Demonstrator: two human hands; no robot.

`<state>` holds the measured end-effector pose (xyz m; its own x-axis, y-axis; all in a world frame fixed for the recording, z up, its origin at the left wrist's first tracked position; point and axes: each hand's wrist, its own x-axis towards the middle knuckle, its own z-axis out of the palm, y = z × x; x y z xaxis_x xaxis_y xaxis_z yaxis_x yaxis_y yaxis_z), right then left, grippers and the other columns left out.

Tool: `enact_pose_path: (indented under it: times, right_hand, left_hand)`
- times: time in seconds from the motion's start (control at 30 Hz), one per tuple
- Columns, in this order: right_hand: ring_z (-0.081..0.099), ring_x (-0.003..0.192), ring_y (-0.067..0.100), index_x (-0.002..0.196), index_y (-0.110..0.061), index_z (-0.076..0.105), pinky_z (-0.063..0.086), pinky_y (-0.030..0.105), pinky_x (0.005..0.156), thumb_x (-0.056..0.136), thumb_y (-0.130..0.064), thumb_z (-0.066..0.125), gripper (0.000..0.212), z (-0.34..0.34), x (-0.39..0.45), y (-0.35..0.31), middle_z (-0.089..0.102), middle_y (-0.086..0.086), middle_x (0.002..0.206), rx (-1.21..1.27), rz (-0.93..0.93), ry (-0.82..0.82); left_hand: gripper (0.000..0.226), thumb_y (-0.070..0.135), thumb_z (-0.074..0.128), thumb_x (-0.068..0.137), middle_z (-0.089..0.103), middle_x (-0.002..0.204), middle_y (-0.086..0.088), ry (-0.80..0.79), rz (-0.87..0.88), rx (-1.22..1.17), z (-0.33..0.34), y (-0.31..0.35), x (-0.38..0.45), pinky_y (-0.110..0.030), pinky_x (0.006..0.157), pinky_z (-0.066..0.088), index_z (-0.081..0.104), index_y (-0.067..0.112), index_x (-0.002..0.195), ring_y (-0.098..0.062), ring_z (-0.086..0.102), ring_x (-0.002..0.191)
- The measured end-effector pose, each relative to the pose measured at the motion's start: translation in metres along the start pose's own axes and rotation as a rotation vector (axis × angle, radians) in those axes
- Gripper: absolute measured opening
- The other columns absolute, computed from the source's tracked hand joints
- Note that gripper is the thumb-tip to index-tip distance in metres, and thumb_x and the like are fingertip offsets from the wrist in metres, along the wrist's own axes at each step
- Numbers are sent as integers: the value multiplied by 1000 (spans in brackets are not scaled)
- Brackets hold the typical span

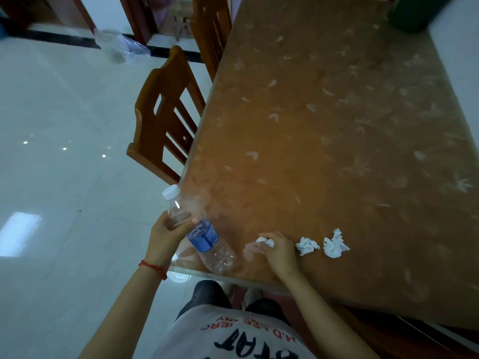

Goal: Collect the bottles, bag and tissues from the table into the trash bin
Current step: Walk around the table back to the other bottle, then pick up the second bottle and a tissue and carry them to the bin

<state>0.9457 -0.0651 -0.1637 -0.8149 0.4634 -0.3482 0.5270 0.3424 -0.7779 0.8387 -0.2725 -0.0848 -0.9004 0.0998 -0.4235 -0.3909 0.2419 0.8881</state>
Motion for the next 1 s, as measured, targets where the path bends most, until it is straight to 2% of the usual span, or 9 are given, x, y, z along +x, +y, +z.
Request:
enact_pose_path:
  times: [0.07,0.17,0.27,0.4,0.57,0.67,0.8,0.93,1.0]
  right_hand:
    - [62,84,11,92,-8,72,47,18,71,80,-4,64,16,-1,2,-4,68,-1,90,204,124,-19]
    - [63,83,15,91,-10,72,50,27,79,77,-9,70,14,-2,4,-8,69,1,88,432,276,-59]
    - [64,81,16,95,-8,70,50,28,79,78,-11,70,17,-3,2,-14,68,2,83,539,318,-129]
    - [63,78,14,96,-8,68,49,25,75,80,-8,68,16,1,-2,-29,68,1,79,585,295,-205]
    - [53,61,16,98,-5,69,41,29,56,80,-8,68,18,21,-7,-49,61,0,62,536,243,-281]
    - [54,64,13,90,-10,69,44,25,67,80,-6,67,11,40,-13,-64,61,-8,56,510,183,-312]
    - [60,75,17,85,-12,71,46,29,77,79,-7,68,8,67,-25,-85,67,2,74,468,159,-343]
    - [61,72,14,82,-15,70,48,24,73,79,-5,68,10,107,-43,-112,67,3,77,428,132,-369]
    - [59,70,13,89,-7,69,48,21,69,80,-3,66,11,132,-55,-128,66,3,76,414,125,-383]
  left_hand:
    - [36,18,66,79,59,107,-5,20,-3,-3,-3,-2,-6,-33,80,48,52,15,112,-21,57,94]
    - [37,17,66,80,60,107,-6,73,-9,-33,-10,-8,-16,-30,77,46,52,15,114,-20,58,94]
    - [52,21,74,73,62,108,-8,118,-40,-68,-21,-17,-28,-28,74,48,51,14,120,-23,60,96]
    - [50,14,73,73,62,110,-13,181,-86,-178,-38,-28,-44,-42,88,49,50,14,118,-28,61,98]
    - [57,19,72,66,62,112,-15,264,-103,-259,-64,-44,-65,-43,90,48,51,13,119,-30,61,102]
    - [46,8,68,79,61,111,-16,307,-111,-304,-84,-56,-72,-43,92,47,49,12,121,-32,60,103]
    - [40,4,63,82,61,110,-16,360,-114,-352,-118,-68,-78,-41,90,47,49,12,119,-31,59,100]
    - [42,5,63,82,61,108,-14,397,-119,-386,-163,-83,-84,-42,90,47,49,11,121,-30,60,98]
    - [43,6,63,81,61,109,-14,412,-126,-401,-191,-91,-88,-40,87,47,49,11,122,-29,60,98]
